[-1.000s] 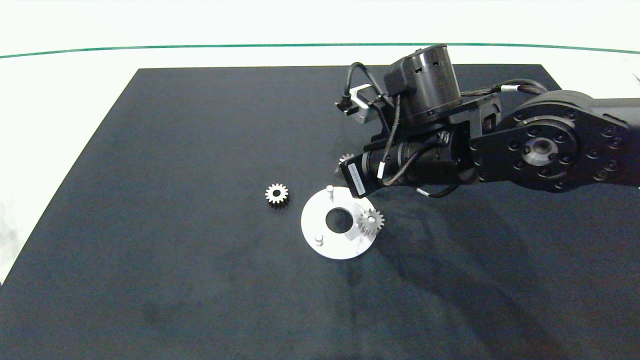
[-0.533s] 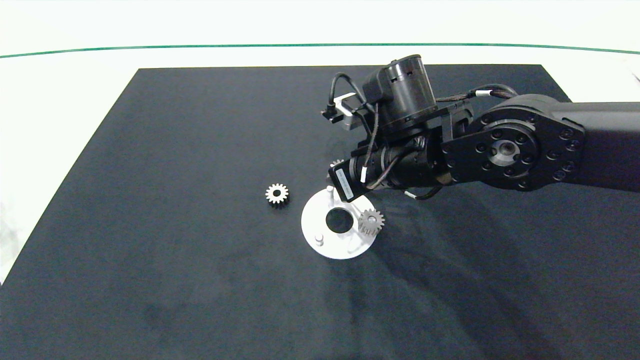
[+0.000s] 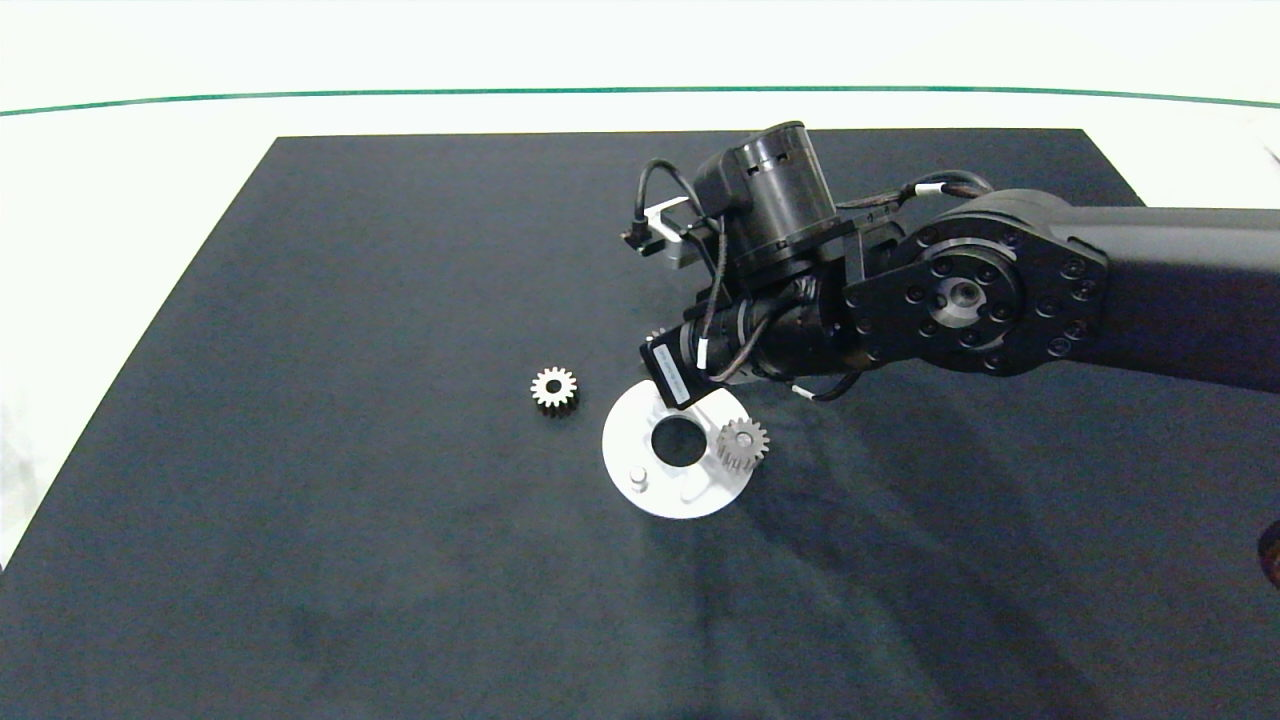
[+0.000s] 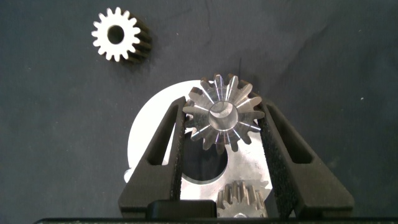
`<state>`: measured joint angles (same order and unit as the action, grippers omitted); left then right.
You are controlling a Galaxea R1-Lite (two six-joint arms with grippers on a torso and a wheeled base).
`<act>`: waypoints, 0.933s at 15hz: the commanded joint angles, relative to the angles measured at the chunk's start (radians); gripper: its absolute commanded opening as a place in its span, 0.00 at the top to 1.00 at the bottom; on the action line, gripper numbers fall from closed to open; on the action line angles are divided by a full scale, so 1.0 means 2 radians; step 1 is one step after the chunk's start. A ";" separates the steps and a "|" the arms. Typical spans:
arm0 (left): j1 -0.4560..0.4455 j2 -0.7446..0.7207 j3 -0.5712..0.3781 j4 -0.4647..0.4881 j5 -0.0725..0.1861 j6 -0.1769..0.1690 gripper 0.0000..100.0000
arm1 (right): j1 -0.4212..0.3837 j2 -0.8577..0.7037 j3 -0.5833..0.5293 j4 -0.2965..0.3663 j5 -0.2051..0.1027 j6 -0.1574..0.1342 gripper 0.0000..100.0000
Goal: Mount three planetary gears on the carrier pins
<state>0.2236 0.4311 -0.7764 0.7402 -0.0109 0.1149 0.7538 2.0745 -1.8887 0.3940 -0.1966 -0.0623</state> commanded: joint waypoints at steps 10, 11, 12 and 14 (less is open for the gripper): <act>0.000 -0.019 -0.005 0.027 0.000 0.001 0.00 | 0.004 0.021 -0.010 0.001 -0.002 0.001 0.81; 0.000 -0.019 -0.005 0.027 0.000 0.001 0.00 | 0.004 0.022 -0.010 0.001 -0.002 0.001 0.81; 0.000 -0.019 -0.005 0.027 0.000 0.001 0.00 | 0.004 0.022 -0.010 0.001 -0.002 0.001 0.81; 0.000 -0.023 -0.005 0.029 0.000 0.001 0.00 | 0.004 0.025 -0.011 0.001 -0.002 0.001 0.81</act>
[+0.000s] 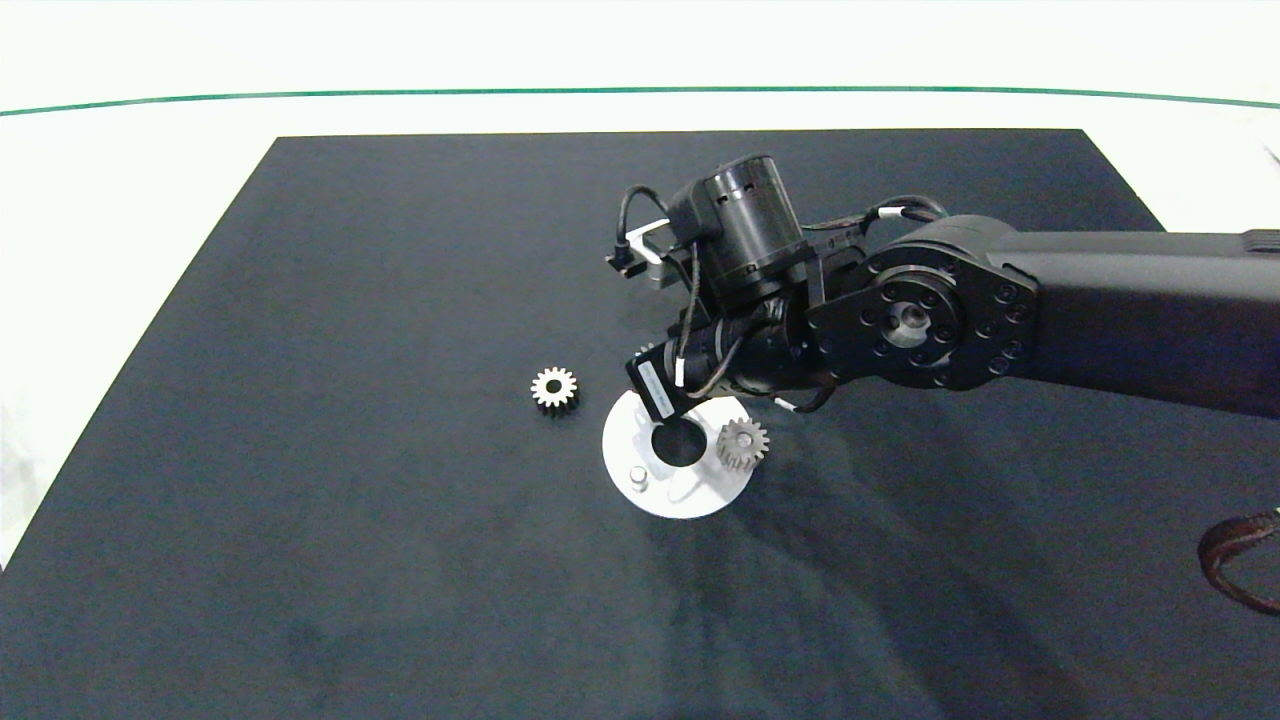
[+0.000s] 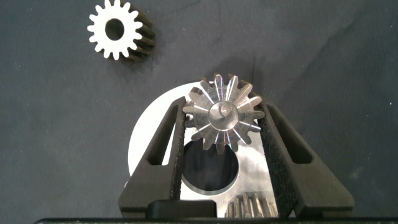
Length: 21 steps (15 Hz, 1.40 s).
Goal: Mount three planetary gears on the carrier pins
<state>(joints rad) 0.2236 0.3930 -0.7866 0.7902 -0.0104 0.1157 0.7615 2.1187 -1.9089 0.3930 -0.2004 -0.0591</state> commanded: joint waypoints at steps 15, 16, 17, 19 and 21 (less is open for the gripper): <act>0.000 -0.006 0.000 0.006 0.000 0.000 0.00 | -0.003 0.003 -0.001 0.001 -0.014 0.006 0.81; 0.000 -0.007 0.000 0.006 0.000 0.000 0.00 | -0.003 0.002 -0.001 0.001 -0.014 0.005 0.81; 0.001 -0.007 -0.001 0.006 0.000 0.001 0.00 | -0.003 0.001 -0.001 0.001 -0.014 0.005 0.81; 0.001 -0.008 -0.002 0.006 0.001 0.001 0.00 | -0.002 0.000 0.000 0.001 -0.015 0.005 0.81; 0.001 -0.010 -0.002 0.006 0.001 0.002 0.00 | 0.000 -0.002 0.001 0.001 -0.018 0.005 0.81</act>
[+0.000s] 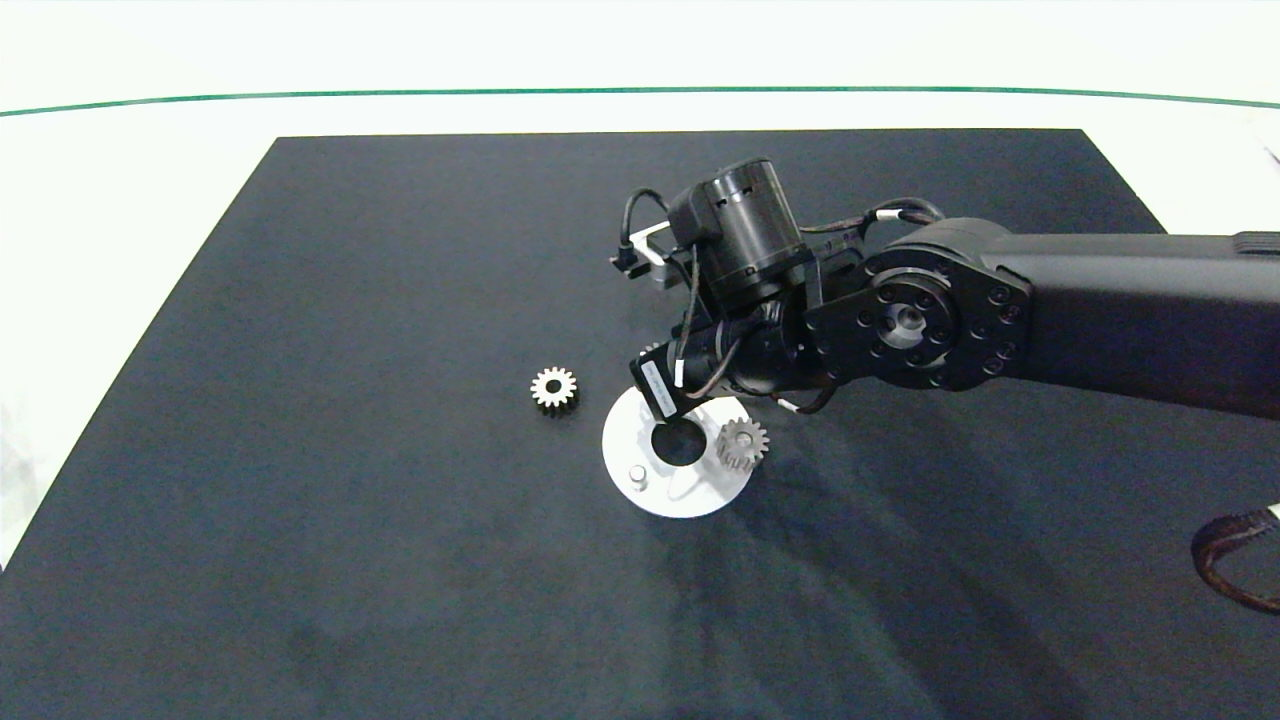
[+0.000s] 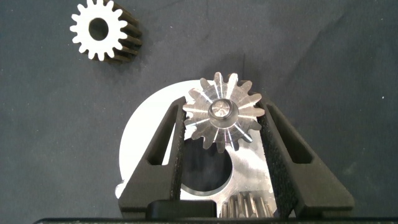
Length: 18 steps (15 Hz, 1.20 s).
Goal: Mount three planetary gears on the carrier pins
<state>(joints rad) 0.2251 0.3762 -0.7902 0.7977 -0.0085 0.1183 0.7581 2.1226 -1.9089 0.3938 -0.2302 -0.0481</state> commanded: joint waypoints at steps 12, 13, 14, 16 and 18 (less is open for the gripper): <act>-0.002 0.022 -0.004 -0.002 -0.003 0.009 0.00 | 0.000 -0.067 0.042 0.001 -0.011 0.020 0.00; -0.003 0.050 -0.005 -0.015 -0.005 0.025 0.00 | -0.002 -0.103 0.070 0.001 -0.016 0.029 0.00; -0.005 0.087 -0.005 -0.041 -0.006 0.037 0.00 | -0.006 -0.151 0.109 -0.001 -0.028 0.031 0.00; -0.035 0.162 -0.007 -0.093 -0.005 0.039 0.00 | -0.014 -0.232 0.186 -0.001 -0.047 0.033 0.00; -0.089 0.217 -0.007 -0.106 -0.004 0.040 0.00 | -0.025 -0.317 0.259 -0.001 -0.059 0.032 0.00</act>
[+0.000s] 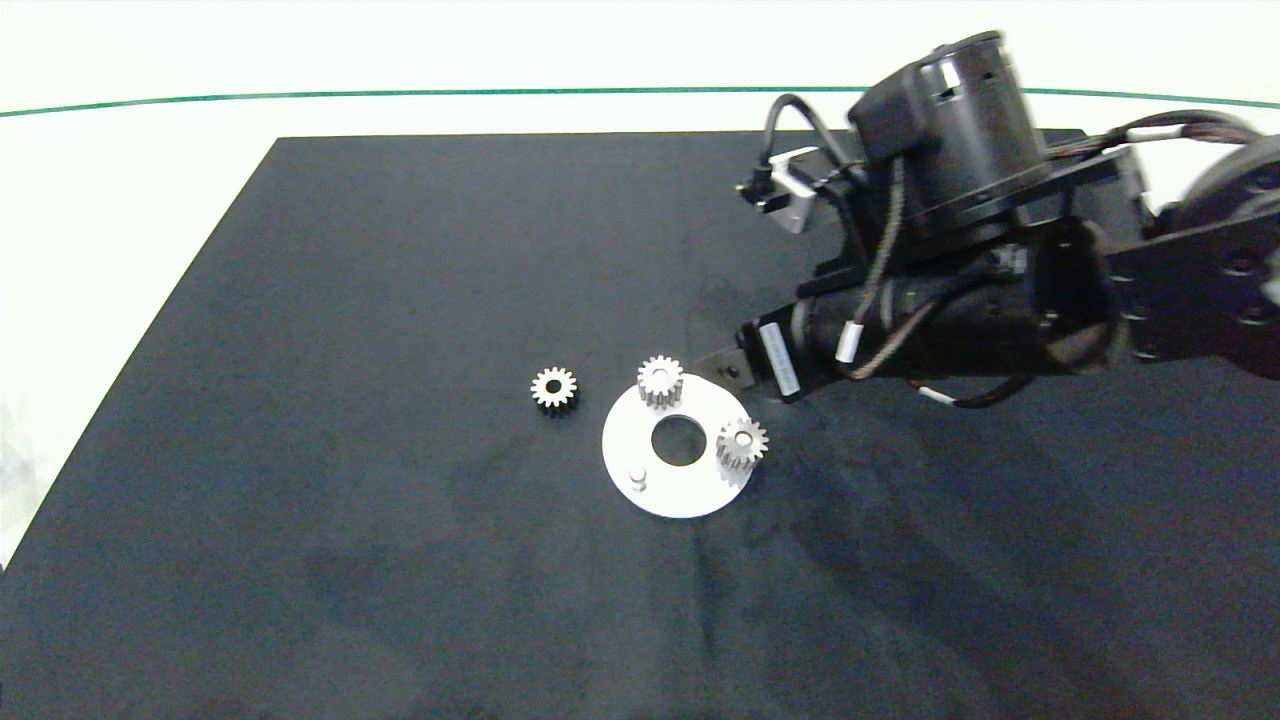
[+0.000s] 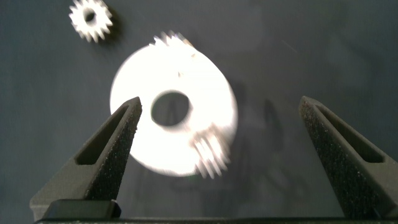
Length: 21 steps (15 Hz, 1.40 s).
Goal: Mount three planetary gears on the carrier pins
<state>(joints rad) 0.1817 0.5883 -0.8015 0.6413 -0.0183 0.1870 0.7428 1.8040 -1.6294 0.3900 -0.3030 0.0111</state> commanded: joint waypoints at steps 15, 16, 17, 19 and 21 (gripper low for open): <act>-0.306 0.467 -0.118 -0.262 0.067 -0.066 0.00 | -0.015 -0.385 0.278 -0.007 -0.041 -0.015 0.00; -0.320 0.471 -0.135 -0.252 0.068 -0.064 0.00 | -0.014 -0.388 0.278 -0.007 -0.041 -0.014 0.00; -0.329 0.477 -0.161 -0.236 0.069 -0.063 0.00 | -0.014 -0.390 0.277 -0.007 -0.041 -0.014 0.00; -0.332 0.493 -0.207 -0.201 0.070 -0.038 0.00 | -0.014 -0.396 0.276 -0.007 -0.041 -0.015 0.00; -0.331 0.507 -0.232 -0.197 0.070 -0.024 0.00 | -0.014 -0.397 0.275 -0.008 -0.040 -0.016 0.00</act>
<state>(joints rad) -0.4781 1.5668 -1.2285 0.2409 0.1202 0.1345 0.7143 1.0111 -1.0770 0.3723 -0.3809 -0.0181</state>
